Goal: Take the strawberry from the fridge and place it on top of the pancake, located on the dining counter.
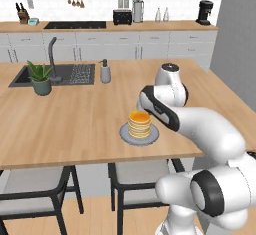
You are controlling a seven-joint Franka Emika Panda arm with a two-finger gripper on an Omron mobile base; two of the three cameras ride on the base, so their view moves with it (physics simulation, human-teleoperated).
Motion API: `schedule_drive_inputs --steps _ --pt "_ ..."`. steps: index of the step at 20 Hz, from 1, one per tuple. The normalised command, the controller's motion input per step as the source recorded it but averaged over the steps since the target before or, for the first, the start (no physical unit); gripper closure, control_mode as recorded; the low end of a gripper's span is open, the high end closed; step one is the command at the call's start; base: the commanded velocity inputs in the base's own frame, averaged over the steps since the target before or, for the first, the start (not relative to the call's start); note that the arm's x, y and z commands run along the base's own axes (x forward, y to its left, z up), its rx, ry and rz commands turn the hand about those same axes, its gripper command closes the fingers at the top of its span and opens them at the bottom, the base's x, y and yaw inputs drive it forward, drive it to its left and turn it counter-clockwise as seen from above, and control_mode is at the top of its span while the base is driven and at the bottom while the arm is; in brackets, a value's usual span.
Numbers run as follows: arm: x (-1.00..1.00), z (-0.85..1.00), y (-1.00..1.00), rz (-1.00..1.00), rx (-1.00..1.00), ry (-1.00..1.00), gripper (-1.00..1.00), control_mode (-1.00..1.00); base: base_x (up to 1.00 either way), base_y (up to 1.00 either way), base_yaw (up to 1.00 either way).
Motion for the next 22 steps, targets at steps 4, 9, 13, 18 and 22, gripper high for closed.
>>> schedule_drive_inputs --steps 4,9,13,18,22 --pt "0.35 -0.05 0.04 0.0 0.0 0.0 1.0 -1.0 0.0 0.0 0.0" --pt "0.36 -0.1 0.08 0.0 0.0 0.0 1.0 -1.0 0.0 0.0 0.0" --pt "0.28 -0.15 0.16 0.0 0.0 0.0 1.0 -1.0 0.0 0.0 0.0" --pt "0.01 -0.29 0.23 0.0 0.0 0.0 1.0 -1.0 0.0 0.0 0.0" --pt "0.1 -0.14 0.15 0.0 0.0 0.0 1.0 -1.0 0.0 0.0 0.0"
